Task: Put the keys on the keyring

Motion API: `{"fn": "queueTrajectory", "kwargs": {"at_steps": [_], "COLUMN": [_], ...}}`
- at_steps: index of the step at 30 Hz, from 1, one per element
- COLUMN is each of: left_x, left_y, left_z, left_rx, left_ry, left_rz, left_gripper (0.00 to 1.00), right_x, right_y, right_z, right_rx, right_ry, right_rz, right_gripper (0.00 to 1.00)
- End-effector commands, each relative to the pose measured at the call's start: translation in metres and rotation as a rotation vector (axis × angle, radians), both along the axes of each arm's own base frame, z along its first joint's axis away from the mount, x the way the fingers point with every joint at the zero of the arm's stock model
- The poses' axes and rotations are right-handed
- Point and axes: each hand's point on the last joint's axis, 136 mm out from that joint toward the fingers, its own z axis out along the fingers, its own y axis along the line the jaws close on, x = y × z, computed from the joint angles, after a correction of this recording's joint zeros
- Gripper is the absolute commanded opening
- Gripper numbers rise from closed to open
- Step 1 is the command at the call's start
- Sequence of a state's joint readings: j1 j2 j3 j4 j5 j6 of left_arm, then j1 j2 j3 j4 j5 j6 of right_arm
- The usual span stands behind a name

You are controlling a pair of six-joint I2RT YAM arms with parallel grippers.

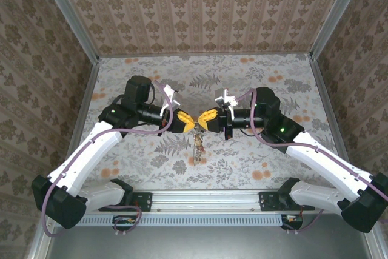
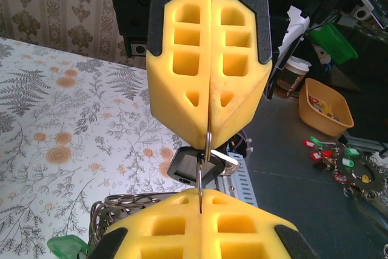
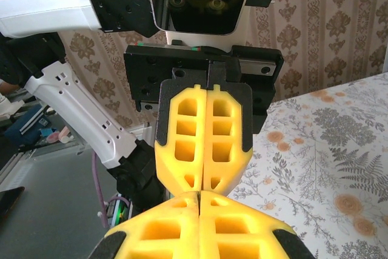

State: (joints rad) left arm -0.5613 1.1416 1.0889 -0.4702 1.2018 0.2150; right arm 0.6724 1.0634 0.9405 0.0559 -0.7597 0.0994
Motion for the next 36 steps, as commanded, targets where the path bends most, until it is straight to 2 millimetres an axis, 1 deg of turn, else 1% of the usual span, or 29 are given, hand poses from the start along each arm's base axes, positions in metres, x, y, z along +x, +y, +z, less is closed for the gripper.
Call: {"fn": "queueTrajectory", "kwargs": {"at_steps": [1, 4, 14, 36], "left_x": [-0.010, -0.011, -0.011, -0.012], "left_y": [0.003, 0.003, 0.004, 0.004], "left_z": [0.026, 0.026, 0.027, 0.029], "left_rx": [-0.078, -0.080, -0.082, -0.089], "left_ry": [-0.073, -0.073, -0.077, -0.081], "left_rz": [-0.048, -0.050, -0.049, -0.050], "left_gripper": [0.00, 0.00, 0.00, 0.00], "right_x": [-0.003, -0.002, -0.003, -0.003], "right_y": [-0.002, -0.001, -0.005, 0.000], "right_z": [0.014, 0.012, 0.020, 0.010], "right_rx": [0.022, 0.020, 0.041, 0.040], "right_ry": [-0.057, -0.056, -0.081, -0.043], "right_rz": [-0.003, -0.005, -0.023, 0.008], "right_gripper": [0.00, 0.00, 0.00, 0.00]}}
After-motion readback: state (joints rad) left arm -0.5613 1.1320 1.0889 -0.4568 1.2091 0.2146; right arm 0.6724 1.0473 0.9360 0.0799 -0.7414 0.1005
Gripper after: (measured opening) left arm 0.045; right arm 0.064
